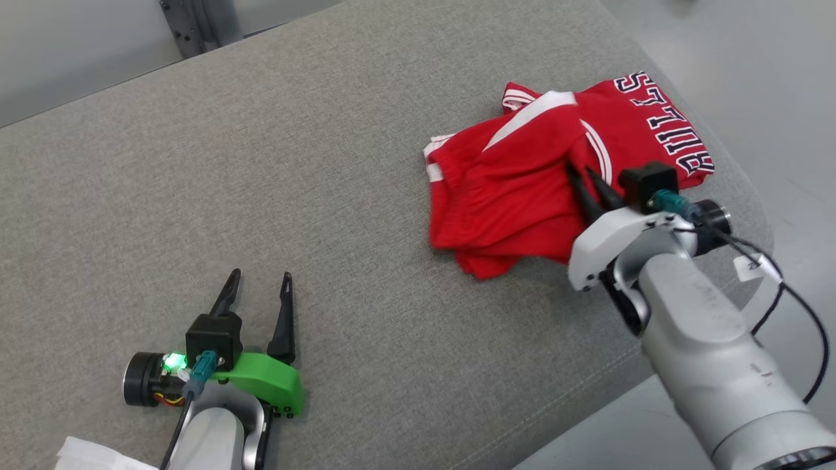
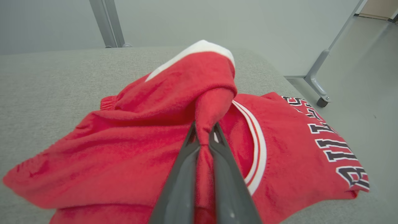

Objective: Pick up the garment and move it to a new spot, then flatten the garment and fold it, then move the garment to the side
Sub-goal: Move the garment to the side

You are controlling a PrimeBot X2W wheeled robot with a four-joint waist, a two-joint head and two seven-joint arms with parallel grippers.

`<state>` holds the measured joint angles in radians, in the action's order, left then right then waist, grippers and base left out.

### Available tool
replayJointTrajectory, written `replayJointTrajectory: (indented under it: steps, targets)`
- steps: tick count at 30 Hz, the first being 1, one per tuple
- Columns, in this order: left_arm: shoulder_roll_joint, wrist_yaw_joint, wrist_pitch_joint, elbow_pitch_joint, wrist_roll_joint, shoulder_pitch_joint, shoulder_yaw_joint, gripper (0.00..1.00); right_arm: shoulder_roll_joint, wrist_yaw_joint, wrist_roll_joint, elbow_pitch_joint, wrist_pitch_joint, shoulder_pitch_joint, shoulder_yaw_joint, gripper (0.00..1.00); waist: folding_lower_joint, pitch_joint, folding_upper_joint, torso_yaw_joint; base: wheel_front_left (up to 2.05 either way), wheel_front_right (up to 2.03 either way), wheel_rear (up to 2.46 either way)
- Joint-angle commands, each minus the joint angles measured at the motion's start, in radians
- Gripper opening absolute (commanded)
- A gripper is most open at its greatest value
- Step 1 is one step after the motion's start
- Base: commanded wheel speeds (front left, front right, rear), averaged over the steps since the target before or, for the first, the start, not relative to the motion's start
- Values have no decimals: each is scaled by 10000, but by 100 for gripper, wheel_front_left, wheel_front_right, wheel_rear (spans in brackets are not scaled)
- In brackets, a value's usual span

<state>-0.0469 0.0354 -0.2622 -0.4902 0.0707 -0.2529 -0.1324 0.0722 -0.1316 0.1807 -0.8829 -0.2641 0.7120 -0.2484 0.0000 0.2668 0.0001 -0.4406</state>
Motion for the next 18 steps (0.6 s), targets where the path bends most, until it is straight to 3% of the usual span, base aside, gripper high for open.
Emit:
replayJointTrajectory:
  steps: [1, 9, 10, 11, 14, 18]
  targets:
    - [-78, 20, -29, -3, -50, -186, 15, 100, 337, 21, -340, -283, 0, 345, 311, 0, 0, 277, -1, 370, 0, 0, 0]
    - [-91, 35, -28, -73, -130, -256, 129, 100, 1898, 21, -2101, -1753, 0, 1330, 2670, 0, 0, 531, -1, 1592, 0, 0, 0]
    - [-93, 30, -29, -85, -142, -243, 152, 100, 2044, 21, -2351, -1819, 0, 1392, 3008, 27, 0, 547, -1, 1699, 0, 0, 0]
    - [-92, 16, -28, -84, -145, -229, 179, 100, 2154, 21, -2709, -1894, 0, 1388, 3364, 100, 0, 554, -1, 1823, 0, 0, 0]
    - [-88, -9, -28, -86, -122, -191, 258, 100, 2267, 21, -3451, -1662, 0, 1340, 4556, 100, 0, 539, -1, 2093, 0, 0, 0]
    - [-81, -104, -29, 37, -35, -166, 391, 100, 1557, 19, -4291, -447, 0, 1061, 5821, 100, 0, 429, -1, 2351, 0, 0, 0]
